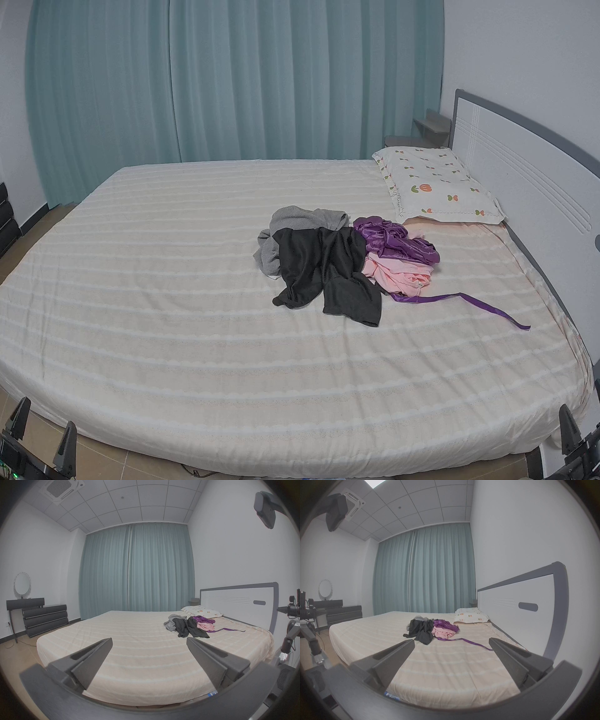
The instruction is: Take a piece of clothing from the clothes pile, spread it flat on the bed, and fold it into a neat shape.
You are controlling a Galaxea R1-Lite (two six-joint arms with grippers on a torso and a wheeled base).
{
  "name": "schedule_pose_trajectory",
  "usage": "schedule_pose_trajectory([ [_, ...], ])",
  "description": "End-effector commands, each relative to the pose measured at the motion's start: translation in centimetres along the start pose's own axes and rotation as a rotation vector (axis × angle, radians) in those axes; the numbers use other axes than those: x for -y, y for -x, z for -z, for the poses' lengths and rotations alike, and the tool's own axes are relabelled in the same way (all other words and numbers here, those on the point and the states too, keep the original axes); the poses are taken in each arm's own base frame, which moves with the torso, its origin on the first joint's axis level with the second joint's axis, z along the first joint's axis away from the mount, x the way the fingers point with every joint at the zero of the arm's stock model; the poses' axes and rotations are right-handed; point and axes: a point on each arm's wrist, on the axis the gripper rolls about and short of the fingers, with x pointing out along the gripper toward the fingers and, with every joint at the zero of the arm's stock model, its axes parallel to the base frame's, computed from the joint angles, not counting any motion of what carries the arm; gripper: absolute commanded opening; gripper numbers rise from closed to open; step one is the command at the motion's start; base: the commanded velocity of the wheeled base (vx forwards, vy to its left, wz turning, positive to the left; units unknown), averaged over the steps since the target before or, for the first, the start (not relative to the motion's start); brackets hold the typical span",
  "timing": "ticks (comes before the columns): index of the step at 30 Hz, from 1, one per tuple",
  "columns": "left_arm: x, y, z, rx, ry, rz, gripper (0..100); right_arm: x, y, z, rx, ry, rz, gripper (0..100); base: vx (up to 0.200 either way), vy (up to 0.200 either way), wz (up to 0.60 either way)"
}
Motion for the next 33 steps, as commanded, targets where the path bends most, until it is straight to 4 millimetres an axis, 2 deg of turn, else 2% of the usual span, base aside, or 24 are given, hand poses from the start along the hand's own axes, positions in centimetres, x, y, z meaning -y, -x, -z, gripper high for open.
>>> schedule_pose_trajectory([
  [1,0.0,0.0,0.5,-0.006,0.000,0.000,100,0.0,0.7,-5.8,0.101,-0.014,-0.045,100,0.000,0.000,0.00],
  [3,0.0,0.0,0.5,-0.006,0.000,0.000,100,0.0,-0.1,-5.8,0.022,-0.016,-0.056,100,0.000,0.000,0.00],
  [4,0.0,0.0,0.5,-0.006,0.000,0.000,100,-0.1,-1.4,-5.3,-0.083,-0.017,-0.079,100,0.000,0.000,0.00],
  [8,0.0,-0.1,0.5,-0.008,0.000,0.000,100,-0.3,-4.6,-5.2,-0.294,-0.070,-0.151,100,0.000,0.000,0.00],
  [15,0.0,0.0,0.5,-0.006,0.000,0.000,100,-1.4,-11.5,-6.1,-0.497,-0.140,-0.235,100,0.000,0.000,0.00],
  [19,0.0,0.0,0.5,-0.006,0.000,0.000,100,-2.6,-18.5,-5.6,-0.614,-0.200,-0.228,100,0.000,0.000,0.00],
  [20,0.0,0.0,0.5,-0.006,0.000,0.000,100,-2.6,-18.5,-5.6,-0.614,-0.200,-0.228,100,0.000,0.000,0.00],
  [21,0.0,0.0,0.5,-0.006,0.000,0.000,100,-3.4,-21.6,-4.9,-0.645,-0.224,-0.240,100,0.000,0.000,0.00],
  [22,0.0,0.0,0.5,-0.006,0.000,0.000,100,-3.8,-23.1,-4.4,-0.657,-0.238,-0.240,100,0.000,0.000,0.00],
  [23,0.0,0.0,0.5,-0.006,0.000,0.000,100,-3.8,-23.1,-4.4,-0.657,-0.238,-0.240,100,0.000,0.000,0.00],
  [24,0.0,0.0,0.5,-0.006,0.000,0.000,100,-4.6,-26.2,-3.3,-0.679,-0.270,-0.233,100,0.000,0.000,0.00],
  [25,0.0,0.0,0.5,-0.006,0.000,0.000,100,-5.1,-27.6,-2.6,-0.684,-0.286,-0.234,100,0.000,0.000,0.00],
  [26,0.0,0.0,0.5,-0.006,0.000,0.000,100,-5.1,-27.6,-2.6,-0.684,-0.286,-0.234,100,0.000,0.000,0.00],
  [28,0.0,0.0,0.5,-0.006,0.000,0.000,100,-6.1,-31.4,-1.0,-0.672,-0.345,-0.224,100,0.000,0.000,0.00],
  [30,0.0,0.0,0.5,-0.006,0.000,0.000,100,-6.3,-32.2,-0.7,-0.670,-0.360,-0.220,100,0.000,0.000,0.00],
  [31,0.0,0.0,0.5,-0.006,0.000,0.000,100,-7.1,-35.2,0.4,-0.664,-0.406,-0.208,100,0.000,0.000,0.00],
  [33,0.0,0.0,0.5,-0.006,0.000,0.000,100,-7.4,-37.4,1.3,-0.662,-0.432,-0.196,100,0.000,0.000,0.00],
])
